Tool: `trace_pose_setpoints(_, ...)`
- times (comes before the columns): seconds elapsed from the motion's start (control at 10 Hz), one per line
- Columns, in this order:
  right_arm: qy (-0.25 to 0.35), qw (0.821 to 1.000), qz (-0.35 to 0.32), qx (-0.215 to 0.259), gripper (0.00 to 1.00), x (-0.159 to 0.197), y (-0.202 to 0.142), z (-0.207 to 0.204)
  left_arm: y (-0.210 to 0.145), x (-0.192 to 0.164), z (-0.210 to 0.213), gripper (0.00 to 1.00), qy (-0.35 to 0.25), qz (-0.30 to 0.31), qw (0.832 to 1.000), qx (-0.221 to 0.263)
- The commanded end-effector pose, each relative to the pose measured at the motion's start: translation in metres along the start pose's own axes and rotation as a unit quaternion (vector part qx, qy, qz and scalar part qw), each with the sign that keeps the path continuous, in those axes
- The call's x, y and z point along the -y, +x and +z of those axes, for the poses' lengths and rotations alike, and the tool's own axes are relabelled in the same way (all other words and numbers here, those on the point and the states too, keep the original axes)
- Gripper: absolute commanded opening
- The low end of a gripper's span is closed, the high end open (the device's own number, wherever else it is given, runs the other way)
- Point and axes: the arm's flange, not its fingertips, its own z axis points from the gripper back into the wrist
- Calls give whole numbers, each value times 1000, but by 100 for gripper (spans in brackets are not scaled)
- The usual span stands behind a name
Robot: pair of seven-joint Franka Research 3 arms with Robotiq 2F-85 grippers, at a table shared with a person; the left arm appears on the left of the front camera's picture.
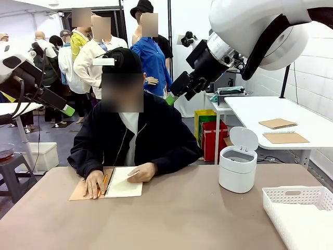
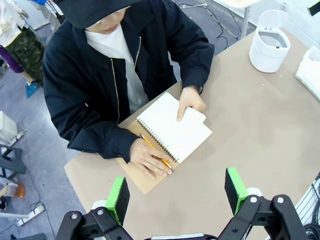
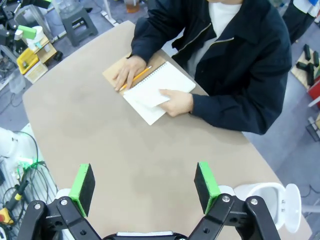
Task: Sort the paper based on its condition.
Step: If a person hands you a paper, place it in the Organizing basket , and if it's crumpled, put it in the Trash can.
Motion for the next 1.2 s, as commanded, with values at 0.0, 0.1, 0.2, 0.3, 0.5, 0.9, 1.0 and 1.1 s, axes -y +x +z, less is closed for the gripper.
trace_pose_setpoints(0.0,6,1000,-2,1,100,0,-1,1,0,-1,1,100,2,1,1000,3)
trace_pose_setpoints(0.1,6,1000,-2,1,100,0,-1,1,0,-1,1,100,2,1,1000,3)
trace_pose_setpoints(0.2,6,1000,-2,1,100,0,-1,1,0,-1,1,100,2,1,1000,3)
trace_pose_setpoints(0.3,6,1000,-2,1,100,0,-1,1,0,-1,1,100,2,1,1000,3)
trace_pose_setpoints(0.5,6,1000,-2,1,100,0,-1,1,0,-1,1,100,2,1,1000,3)
trace_pose_setpoints(0.9,6,1000,-2,1,100,0,-1,1,0,-1,1,100,2,1,1000,3)
trace_pose_setpoints(1.0,6,1000,-2,1,100,0,-1,1,0,-1,1,100,2,1,1000,3)
trace_pose_setpoints(1.1,6,1000,-2,1,100,0,-1,1,0,-1,1,100,2,1,1000,3)
